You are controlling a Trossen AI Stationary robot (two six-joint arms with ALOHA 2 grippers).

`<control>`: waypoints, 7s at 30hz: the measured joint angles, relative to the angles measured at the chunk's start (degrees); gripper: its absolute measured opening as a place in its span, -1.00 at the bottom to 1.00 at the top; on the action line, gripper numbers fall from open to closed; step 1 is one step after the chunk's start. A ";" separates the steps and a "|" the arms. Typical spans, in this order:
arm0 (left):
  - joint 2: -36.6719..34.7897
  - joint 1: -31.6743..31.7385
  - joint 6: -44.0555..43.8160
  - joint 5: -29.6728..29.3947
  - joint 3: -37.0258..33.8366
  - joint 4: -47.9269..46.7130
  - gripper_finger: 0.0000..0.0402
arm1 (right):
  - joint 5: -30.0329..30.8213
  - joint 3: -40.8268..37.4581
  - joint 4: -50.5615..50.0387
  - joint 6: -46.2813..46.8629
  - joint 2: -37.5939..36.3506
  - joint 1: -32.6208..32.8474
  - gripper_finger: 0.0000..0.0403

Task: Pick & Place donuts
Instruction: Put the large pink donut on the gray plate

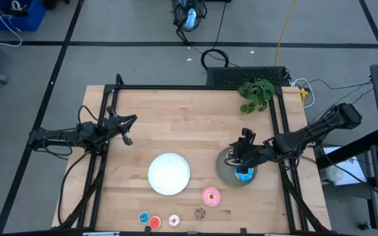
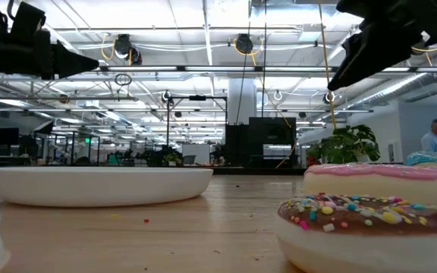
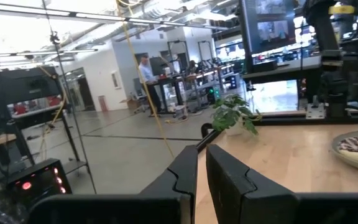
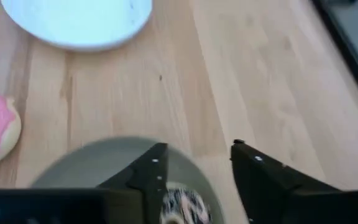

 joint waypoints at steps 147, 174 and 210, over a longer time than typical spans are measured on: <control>0.00 0.00 -2.26 -0.92 0.00 -0.70 -0.79 | -39.96 44.31 -16.04 0.83 38.04 1.13 -1.00; 0.00 0.00 -2.06 -0.95 0.00 -1.15 -0.79 | -35.31 52.05 -22.68 -6.84 44.09 1.68 -0.93; 0.00 0.00 -2.08 -0.97 0.00 -1.16 -0.79 | -35.27 52.03 -21.71 -10.26 44.06 1.70 0.14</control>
